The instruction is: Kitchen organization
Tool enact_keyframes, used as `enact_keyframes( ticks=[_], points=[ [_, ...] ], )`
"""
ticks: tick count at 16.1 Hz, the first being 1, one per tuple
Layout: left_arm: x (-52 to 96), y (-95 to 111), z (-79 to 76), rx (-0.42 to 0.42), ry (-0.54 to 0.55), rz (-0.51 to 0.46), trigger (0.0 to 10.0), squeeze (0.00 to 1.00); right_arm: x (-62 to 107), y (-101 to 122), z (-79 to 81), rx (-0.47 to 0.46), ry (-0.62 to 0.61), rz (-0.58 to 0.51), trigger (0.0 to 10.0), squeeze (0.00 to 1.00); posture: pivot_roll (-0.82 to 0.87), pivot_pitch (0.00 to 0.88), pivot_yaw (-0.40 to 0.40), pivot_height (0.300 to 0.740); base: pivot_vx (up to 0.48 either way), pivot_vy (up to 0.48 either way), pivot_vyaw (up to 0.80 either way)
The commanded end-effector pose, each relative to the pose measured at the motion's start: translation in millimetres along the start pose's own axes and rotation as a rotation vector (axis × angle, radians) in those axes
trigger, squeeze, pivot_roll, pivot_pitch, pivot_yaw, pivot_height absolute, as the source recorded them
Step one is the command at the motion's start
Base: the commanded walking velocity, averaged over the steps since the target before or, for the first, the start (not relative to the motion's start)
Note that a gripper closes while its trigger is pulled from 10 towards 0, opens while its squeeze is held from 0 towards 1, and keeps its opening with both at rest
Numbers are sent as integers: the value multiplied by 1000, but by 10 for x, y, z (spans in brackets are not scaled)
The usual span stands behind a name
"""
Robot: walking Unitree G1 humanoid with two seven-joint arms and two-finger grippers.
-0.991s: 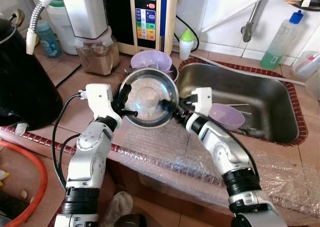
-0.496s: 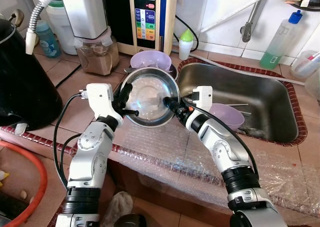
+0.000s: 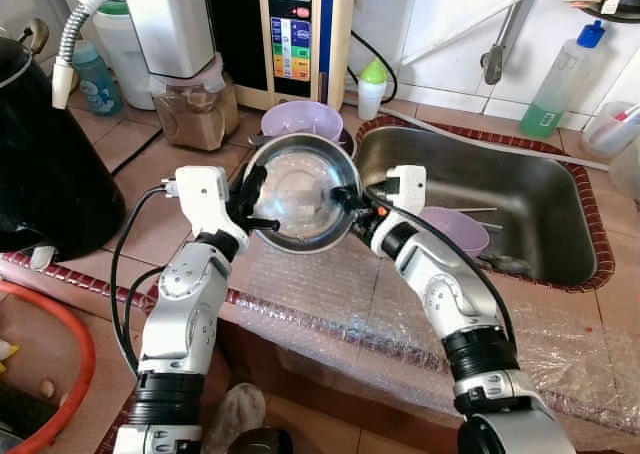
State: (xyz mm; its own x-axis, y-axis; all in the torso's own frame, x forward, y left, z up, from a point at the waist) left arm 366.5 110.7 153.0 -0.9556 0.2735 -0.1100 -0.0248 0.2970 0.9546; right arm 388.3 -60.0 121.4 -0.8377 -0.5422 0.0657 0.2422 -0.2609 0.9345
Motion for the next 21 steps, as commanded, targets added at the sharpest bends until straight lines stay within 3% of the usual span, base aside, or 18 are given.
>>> enact_keyframes(
  ticks=[1, 3, 5, 7, 8, 9, 10, 12, 15, 16, 19, 20, 21],
  points=[
    [-46, 147, -59, -18, -35, -49, 0, 0, 48, -26, -208, 19, -88, 26, 0, 0, 44, 0, 12, 740, 0, 0, 0],
    [-39, 127, -59, -31, -34, -44, 0, 0, 66, -22, -280, 41, -123, 30, 0, 0, 45, 0, 11, 740, 0, 0, 0],
    [-42, 121, -56, -35, -32, -42, 1804, 0, 65, -31, -291, 71, -124, 40, 0, 0, 47, 0, 8, 740, 0, 0, 0],
    [-47, 121, -56, -41, -37, -42, 1882, 0, 55, -29, -294, 65, -124, 37, 0, 0, 51, 0, 9, 740, 0, 0, 0],
    [-48, 124, -66, -39, -45, -40, 10000, 1000, 47, 13, -296, 57, -126, 16, 0, 0, 54, 0, 11, 740, 0, 0, 0],
    [-46, 124, -79, -33, -54, -39, 10000, 1000, 46, 27, -294, 57, -126, 11, 0, 0, 56, 0, 13, 740, 0, 0, 0],
    [-37, 150, -81, -58, -51, -50, 10000, 1000, 37, 201, -200, 94, -94, -58, 0, 0, 54, 0, 17, 740, 0, 0, 0],
    [-38, 175, -47, -59, -27, -66, 10000, 1000, 36, 346, -122, 119, -67, -119, 0, 0, 54, 0, 17, 740, 0, 0, 0],
    [-47, 185, -39, -69, -32, -65, 10000, 1000, 71, 416, -159, 167, -69, -144, 0, 0, 52, 0, 18, 740, 0, 0, 0],
    [-50, 213, -2, -81, -23, -71, 10000, 1000, 220, 470, -334, 210, -57, -148, 0, 0, 56, 0, 15, 740, 0, 0, 0],
    [-31, 205, 7, -86, -19, -73, 10000, 1000, 338, 480, -527, 258, -88, -121, 0, 0, 54, 0, 17, 740, 0, 0, 0],
    [-13, 184, 17, -120, -15, -66, 10000, 1000, 471, 561, -755, 259, -129, -116, 0, 0, 54, 0, 17, 740, 0, 0, 0],
    [-11, 188, 33, -126, -11, -66, 10000, 1000, 525, 588, -854, 286, -153, -103, 0, 0, 53, 0, 22, 740, 0, 0, 0]
  ],
)
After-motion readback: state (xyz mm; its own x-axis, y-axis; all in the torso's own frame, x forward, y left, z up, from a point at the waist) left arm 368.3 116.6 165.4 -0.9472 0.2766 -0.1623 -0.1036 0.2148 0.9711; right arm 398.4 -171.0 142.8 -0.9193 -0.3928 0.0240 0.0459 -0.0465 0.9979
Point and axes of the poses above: a point about 5 cm out from each wrist's last joint towards the gripper, its own x axis pointing back from the gripper into the wrist, its own y axis along the axis of the wrist's last joint, z = x × y, the point moved 6 cm from there along -x, pointing out of the wrist towards the gripper, and after that the axes turned 3 degrees about x, right-handed, at the moved point
